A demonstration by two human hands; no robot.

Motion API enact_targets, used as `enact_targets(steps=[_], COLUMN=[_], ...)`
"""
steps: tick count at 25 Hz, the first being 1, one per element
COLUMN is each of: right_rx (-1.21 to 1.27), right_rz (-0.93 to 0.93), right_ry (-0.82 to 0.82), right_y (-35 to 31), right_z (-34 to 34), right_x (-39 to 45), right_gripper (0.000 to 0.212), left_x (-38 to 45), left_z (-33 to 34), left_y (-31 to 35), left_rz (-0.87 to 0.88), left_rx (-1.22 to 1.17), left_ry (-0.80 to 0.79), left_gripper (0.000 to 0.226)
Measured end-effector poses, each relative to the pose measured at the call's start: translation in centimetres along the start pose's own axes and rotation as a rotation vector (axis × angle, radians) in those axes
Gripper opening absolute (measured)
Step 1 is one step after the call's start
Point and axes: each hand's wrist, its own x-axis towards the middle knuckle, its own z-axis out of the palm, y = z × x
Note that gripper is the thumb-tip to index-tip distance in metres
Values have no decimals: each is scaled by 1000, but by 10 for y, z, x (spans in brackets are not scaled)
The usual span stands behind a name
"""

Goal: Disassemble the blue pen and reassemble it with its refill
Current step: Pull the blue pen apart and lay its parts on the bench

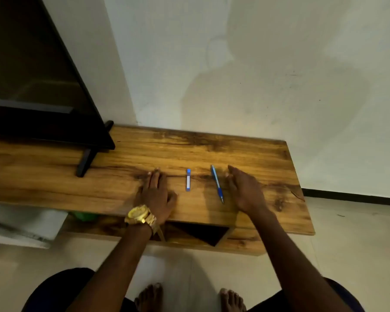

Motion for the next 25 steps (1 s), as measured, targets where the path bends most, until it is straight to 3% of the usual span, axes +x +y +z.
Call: enact_targets(steps=[2, 5, 11, 13, 16, 18, 21, 23, 25], right_rx=[66, -9, -71, 18, 386, 621, 661, 641, 639], right_rz=[5, 25, 35, 42, 51, -9, -91, -107, -71], right_ry=[38, -39, -33, -4, -1, -73, -160, -185, -102], right_y=[-2, -4, -10, -10, -22, -33, -36, -34, -31], right_z=[4, 15, 31, 29, 20, 19, 23, 23, 24], right_x=[-9, -16, 1, 7, 4, -6, -14, -12, -6], right_gripper=[47, 45, 25, 18, 5, 5, 9, 12, 17], left_x=[-9, -12, 4, 8, 11, 8, 6, 4, 3], left_z=[2, -1, -16, -16, -17, -17, -10, -7, -6], left_y=[2, 6, 19, 19, 28, 40, 51, 52, 49], left_rz=[-6, -1, -63, -44, 115, 170, 118, 80, 83], left_rx=[-15, 93, 160, 30, -517, -775, -1049, -1157, -1075], left_ry=[-61, -124, -6, 58, 195, 171, 90, 92, 133], left_gripper=[78, 72, 52, 47, 30, 29, 27, 21, 18])
